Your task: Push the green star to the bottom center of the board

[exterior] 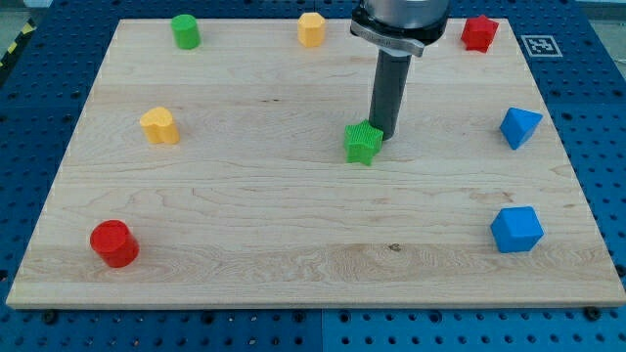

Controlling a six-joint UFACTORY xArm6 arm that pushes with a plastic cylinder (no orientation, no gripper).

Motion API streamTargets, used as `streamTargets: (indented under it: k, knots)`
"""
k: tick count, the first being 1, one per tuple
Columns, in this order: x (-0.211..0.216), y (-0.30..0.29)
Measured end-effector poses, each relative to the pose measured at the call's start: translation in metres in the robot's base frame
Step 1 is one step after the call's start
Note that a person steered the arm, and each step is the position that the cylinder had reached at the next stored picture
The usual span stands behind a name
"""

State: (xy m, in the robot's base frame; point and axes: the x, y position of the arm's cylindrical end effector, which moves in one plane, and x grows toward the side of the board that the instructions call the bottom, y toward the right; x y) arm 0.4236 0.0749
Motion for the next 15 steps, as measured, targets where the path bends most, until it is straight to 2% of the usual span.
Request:
streamTargets:
  k: [5,8,13,15]
  knots:
    - [0.019,-0.071]
    - [0.031,-0.055]
    - [0.037,-0.069]
    - [0.056,-0.068]
